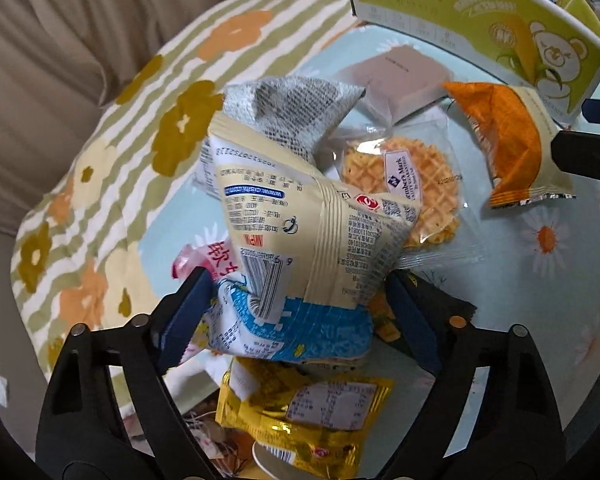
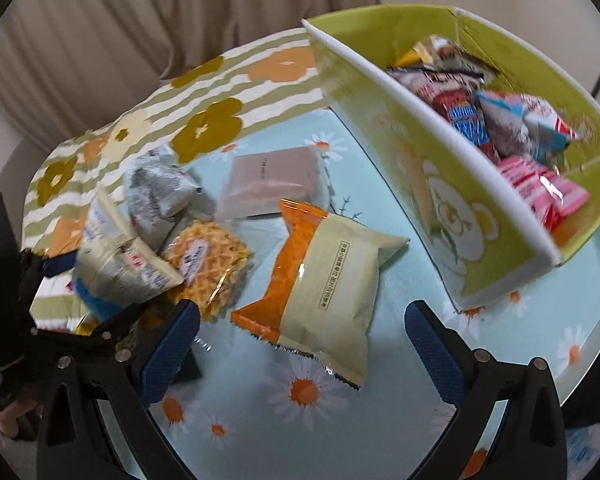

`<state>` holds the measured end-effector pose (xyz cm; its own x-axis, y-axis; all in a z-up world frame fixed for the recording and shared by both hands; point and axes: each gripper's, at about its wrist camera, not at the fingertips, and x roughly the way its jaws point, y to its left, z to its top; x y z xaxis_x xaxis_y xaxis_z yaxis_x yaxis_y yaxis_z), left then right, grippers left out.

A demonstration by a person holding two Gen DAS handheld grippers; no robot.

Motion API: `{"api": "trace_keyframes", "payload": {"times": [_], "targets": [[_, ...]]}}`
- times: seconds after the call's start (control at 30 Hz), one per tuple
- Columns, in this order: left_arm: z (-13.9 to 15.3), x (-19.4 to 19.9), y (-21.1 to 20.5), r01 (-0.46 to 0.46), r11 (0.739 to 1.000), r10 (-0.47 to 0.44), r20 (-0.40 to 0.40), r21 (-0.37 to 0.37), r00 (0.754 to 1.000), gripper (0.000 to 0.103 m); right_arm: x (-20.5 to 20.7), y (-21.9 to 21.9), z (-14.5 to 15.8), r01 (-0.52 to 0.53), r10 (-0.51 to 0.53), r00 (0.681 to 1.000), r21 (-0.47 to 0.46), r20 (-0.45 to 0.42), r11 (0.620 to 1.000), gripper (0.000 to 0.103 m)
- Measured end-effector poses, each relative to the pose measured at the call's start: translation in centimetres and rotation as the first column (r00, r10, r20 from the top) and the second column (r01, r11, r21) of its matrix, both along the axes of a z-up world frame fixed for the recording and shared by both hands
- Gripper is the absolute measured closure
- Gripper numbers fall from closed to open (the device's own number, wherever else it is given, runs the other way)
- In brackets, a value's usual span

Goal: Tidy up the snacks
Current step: 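Move both tools back over the remaining snacks on the table, then grasp the cream-blue wafer packet with the left tool while the right tool grasps the orange-cream bag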

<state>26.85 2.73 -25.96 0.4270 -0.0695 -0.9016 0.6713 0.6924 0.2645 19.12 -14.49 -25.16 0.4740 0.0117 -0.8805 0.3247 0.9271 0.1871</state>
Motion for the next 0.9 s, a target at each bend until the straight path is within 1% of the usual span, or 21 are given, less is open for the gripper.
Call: {"api": "trace_keyframes", "payload": {"times": [0.13,0.17,0.2,0.37,0.73,0.83,0.9], "targets": [[-0.3,0.4,-0.2,0.020,1.000,-0.020,-0.007,-0.010,1.000,0.019,0.2,-0.4,-1.2,0.048,-0.048,0.999,0.013,-0.019,0.999,0.001],[-0.3,0.5,-0.3,0.024,1.000,-0.024,-0.010,-0.010,1.000,0.022,0.3,-0.7,-1.6,0.063,-0.062,0.998,0.019,-0.028,0.998,0.001],[-0.3,0.6,-0.4,0.029,0.999,-0.029,-0.016,-0.013,0.999,0.026,0.5,-0.8,-1.9,0.073,-0.072,0.997,0.024,-0.034,0.997,0.001],[0.1,0.8,-0.1,0.028,0.999,-0.029,-0.031,-0.032,0.999,0.037,1.2,-1.4,-2.7,0.112,-0.110,0.993,0.032,-0.049,0.993,0.001],[1.3,0.1,0.5,-0.017,0.997,0.013,-0.054,-0.080,0.998,0.038,2.2,-1.8,-3.4,0.127,-0.126,0.990,0.013,-0.057,0.992,0.002],[1.5,-0.1,0.6,-0.031,0.995,0.026,-0.059,-0.093,0.998,0.038,3.0,-1.9,-3.8,0.122,-0.120,0.991,0.018,-0.058,0.992,0.008],[1.7,-0.3,0.5,-0.036,0.995,0.030,-0.058,-0.098,0.998,0.038,3.2,-1.9,-4.2,0.110,-0.107,0.992,0.035,-0.068,0.993,0.020]]}}
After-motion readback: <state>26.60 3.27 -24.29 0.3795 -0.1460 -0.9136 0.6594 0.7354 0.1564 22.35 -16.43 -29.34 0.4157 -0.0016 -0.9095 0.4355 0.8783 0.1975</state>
